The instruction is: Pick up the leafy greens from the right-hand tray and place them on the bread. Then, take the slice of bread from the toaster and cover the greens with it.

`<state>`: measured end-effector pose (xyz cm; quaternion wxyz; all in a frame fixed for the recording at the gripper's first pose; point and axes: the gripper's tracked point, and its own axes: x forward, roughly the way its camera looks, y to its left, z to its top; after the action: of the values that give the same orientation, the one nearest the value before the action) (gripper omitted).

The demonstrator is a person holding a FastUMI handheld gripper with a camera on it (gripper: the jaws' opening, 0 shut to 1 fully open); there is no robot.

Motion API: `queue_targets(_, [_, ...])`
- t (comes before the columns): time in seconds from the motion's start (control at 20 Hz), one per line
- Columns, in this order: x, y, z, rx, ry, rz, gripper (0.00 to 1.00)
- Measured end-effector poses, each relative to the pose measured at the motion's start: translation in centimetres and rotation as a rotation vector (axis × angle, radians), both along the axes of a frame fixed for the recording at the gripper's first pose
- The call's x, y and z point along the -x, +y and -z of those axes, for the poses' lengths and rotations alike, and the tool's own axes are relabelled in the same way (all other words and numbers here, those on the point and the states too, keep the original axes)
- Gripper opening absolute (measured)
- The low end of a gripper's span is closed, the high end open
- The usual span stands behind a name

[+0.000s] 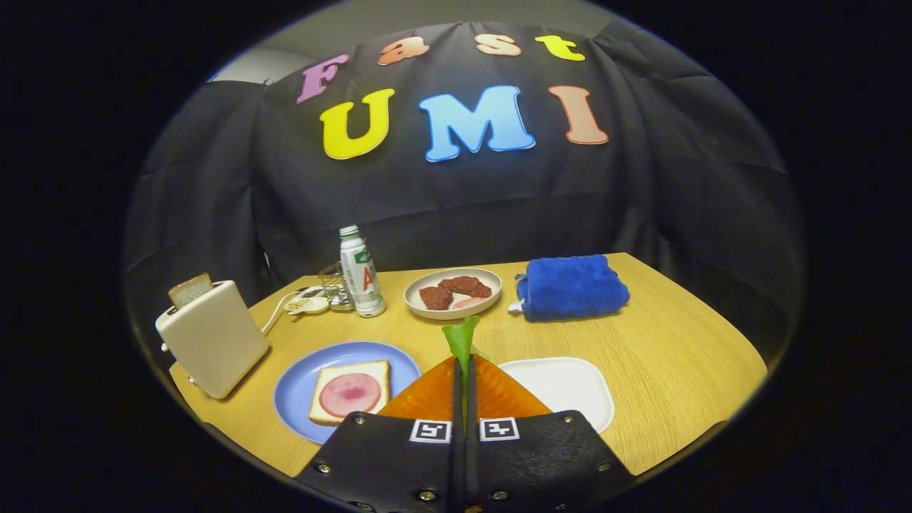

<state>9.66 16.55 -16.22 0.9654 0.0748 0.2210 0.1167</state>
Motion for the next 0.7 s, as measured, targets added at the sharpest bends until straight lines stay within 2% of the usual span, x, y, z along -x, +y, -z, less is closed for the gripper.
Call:
queue_targets(0.15, [0.0,3.4,-1.7,-0.027,-0.033,-0.067,0.0])
queue_targets(0.45, [-0.2,8.6,-1.1,-0.055,-0.009,-0.148,0.0])
queue_targets(0.7, [-0.1,11.1,0.4,0.006,0.014,-0.184,0.0])
